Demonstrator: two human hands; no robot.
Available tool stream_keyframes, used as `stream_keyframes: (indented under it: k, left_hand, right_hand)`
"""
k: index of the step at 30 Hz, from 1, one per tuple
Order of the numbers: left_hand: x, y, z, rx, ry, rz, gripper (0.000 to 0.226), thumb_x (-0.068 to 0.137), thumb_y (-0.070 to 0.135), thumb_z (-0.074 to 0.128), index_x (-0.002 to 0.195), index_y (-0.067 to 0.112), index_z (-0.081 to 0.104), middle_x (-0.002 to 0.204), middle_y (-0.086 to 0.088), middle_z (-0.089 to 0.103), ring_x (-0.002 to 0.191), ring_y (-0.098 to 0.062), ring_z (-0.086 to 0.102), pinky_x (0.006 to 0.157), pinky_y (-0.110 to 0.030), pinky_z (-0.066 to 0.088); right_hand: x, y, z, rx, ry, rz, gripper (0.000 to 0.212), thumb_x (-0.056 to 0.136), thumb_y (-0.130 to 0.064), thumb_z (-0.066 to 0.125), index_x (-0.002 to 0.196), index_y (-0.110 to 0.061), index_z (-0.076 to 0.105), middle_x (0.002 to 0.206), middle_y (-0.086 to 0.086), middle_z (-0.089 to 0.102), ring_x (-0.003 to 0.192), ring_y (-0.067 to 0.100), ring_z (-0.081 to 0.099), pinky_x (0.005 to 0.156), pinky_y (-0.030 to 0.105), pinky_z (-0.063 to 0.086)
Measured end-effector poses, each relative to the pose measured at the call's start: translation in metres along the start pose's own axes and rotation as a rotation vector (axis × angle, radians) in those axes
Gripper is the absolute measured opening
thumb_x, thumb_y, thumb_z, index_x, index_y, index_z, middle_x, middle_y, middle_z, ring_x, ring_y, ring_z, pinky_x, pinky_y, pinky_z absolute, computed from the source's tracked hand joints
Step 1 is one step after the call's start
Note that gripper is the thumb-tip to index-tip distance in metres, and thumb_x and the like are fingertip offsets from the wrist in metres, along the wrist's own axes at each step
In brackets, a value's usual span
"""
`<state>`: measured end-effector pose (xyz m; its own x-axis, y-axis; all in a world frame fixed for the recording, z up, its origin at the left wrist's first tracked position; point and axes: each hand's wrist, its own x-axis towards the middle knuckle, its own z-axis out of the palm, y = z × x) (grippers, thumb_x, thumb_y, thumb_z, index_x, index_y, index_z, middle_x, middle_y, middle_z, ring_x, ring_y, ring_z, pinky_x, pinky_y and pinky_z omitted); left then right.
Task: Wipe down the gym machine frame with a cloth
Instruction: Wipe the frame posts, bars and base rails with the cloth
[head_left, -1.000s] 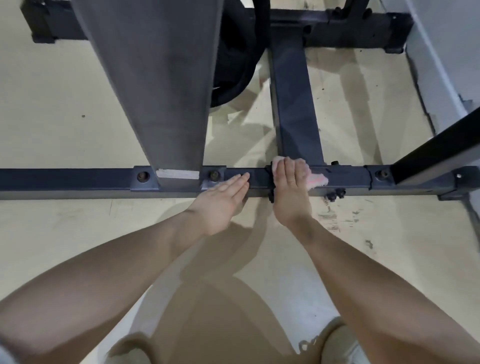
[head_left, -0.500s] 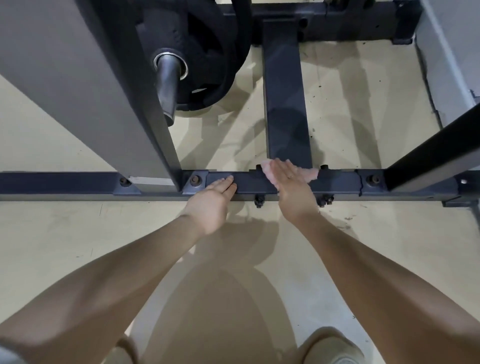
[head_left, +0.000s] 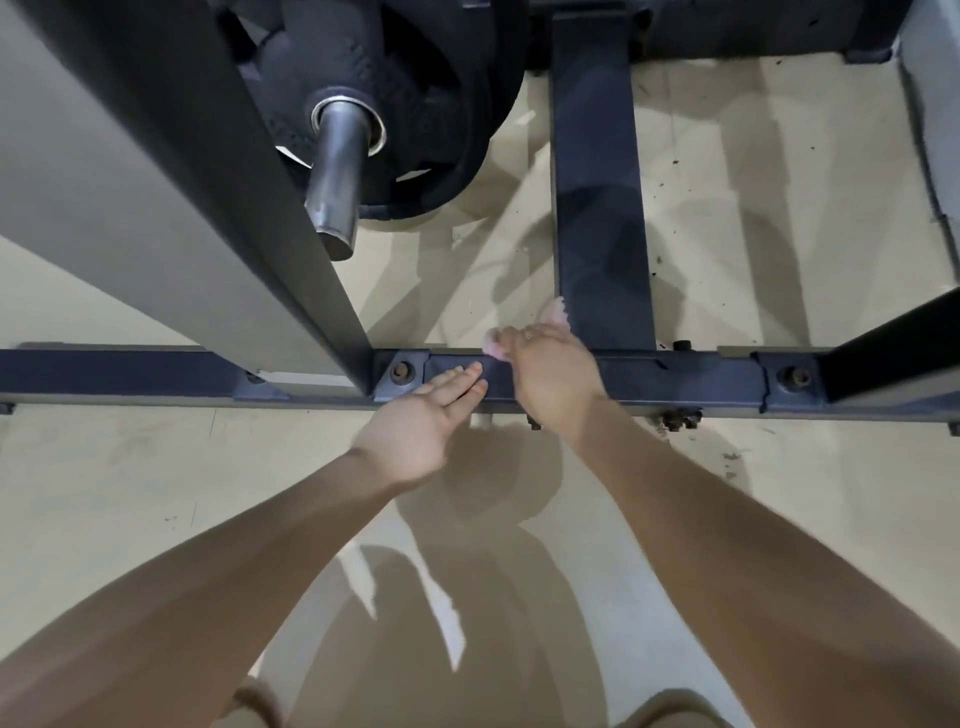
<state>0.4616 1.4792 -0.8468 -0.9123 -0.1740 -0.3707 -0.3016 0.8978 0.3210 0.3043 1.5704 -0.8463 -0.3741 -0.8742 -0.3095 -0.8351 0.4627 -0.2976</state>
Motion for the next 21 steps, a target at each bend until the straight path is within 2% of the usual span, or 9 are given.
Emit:
stream_keyframes:
  k: [4,5,7,9,11,14,16,19,21]
  left_hand:
    - [-0.002,0.003,0.001,0.029,-0.009,-0.009,0.072,0.09,-0.004,0.034,0.151,0.02,0.003,0.157,0.007,-0.01,0.146,-0.01,-0.003,0.11,-0.013,-0.002]
    - [-0.002,0.004,0.002,0.024,-0.004,-0.017,0.073,0.09,-0.004,0.034,0.151,0.02,0.003,0.157,0.007,-0.011,0.146,-0.01,-0.003,0.111,-0.014,0.001]
    - [-0.002,0.009,0.003,0.017,0.007,-0.041,0.073,0.089,-0.004,0.034,0.151,0.02,0.003,0.158,0.006,-0.011,0.146,-0.01,-0.002,0.111,-0.014,0.006]
    - [-0.003,0.011,0.003,0.013,0.021,-0.06,0.074,0.089,-0.004,0.035,0.151,0.021,0.003,0.158,0.007,-0.01,0.146,-0.01,-0.002,0.11,-0.014,0.007]
    - [-0.003,0.011,0.003,0.007,0.024,-0.055,0.074,0.089,-0.005,0.035,0.151,0.021,0.003,0.158,0.007,-0.01,0.146,-0.01,-0.002,0.108,-0.012,0.002]
    - [-0.003,0.008,0.002,0.012,0.011,-0.044,0.074,0.088,-0.006,0.034,0.151,0.02,0.004,0.158,0.005,-0.008,0.146,-0.01,-0.002,0.105,-0.011,-0.004]
    - [-0.003,0.007,0.002,0.005,0.012,-0.041,0.075,0.087,-0.007,0.034,0.151,0.02,0.006,0.158,0.006,-0.007,0.146,-0.01,-0.001,0.107,-0.012,-0.003]
    - [-0.004,0.008,0.002,0.011,0.005,-0.042,0.074,0.089,-0.006,0.033,0.151,0.02,0.004,0.158,0.007,-0.008,0.145,-0.009,-0.003,0.111,-0.014,0.004]
    - [-0.004,0.01,0.001,0.012,-0.001,-0.054,0.073,0.09,-0.005,0.033,0.151,0.02,0.002,0.158,0.008,-0.011,0.145,-0.008,-0.004,0.111,-0.015,0.007]
  right_hand:
    - [0.004,-0.003,0.005,0.206,-0.074,-0.002,0.04,0.092,-0.003,0.035,0.128,-0.016,0.05,0.124,0.019,0.054,0.119,0.032,0.05,0.084,0.029,0.037]
    - [0.001,0.009,0.0,0.248,0.013,0.042,0.041,0.091,-0.001,0.036,0.125,-0.015,0.054,0.122,0.017,0.056,0.113,0.033,0.054,0.08,0.03,0.039]
    - [-0.022,0.038,-0.006,0.273,0.377,0.157,0.048,0.081,0.009,0.038,0.12,-0.008,0.06,0.115,0.014,0.062,0.104,0.035,0.057,0.078,0.033,0.042]
    - [-0.055,0.053,0.006,0.088,0.591,0.15,0.051,0.072,0.012,0.042,0.118,0.0,0.062,0.115,0.016,0.066,0.1,0.039,0.061,0.079,0.043,0.05]
    - [-0.07,0.046,0.037,-0.041,0.554,0.148,0.064,0.061,0.021,0.058,0.122,0.004,0.06,0.121,0.02,0.064,0.107,0.045,0.061,0.083,0.057,0.051]
    - [-0.065,0.031,0.063,0.058,0.409,0.177,0.082,0.054,0.026,0.065,0.132,0.003,0.053,0.132,0.019,0.057,0.12,0.044,0.054,0.094,0.057,0.044]
    - [-0.069,0.049,0.062,-0.011,0.395,0.139,0.073,0.07,0.02,0.055,0.14,-0.001,0.044,0.141,0.017,0.049,0.129,0.041,0.045,0.107,0.054,0.036]
    - [-0.096,0.088,0.05,-0.054,0.452,0.378,0.061,0.085,-0.002,0.021,0.144,0.0,0.036,0.149,0.017,0.038,0.137,0.035,0.031,0.112,0.048,0.032]
    - [-0.1,0.074,0.047,-0.03,0.396,0.439,0.062,0.084,0.001,0.025,0.146,0.006,0.025,0.154,0.02,0.027,0.14,0.035,0.022,0.115,0.047,0.025]
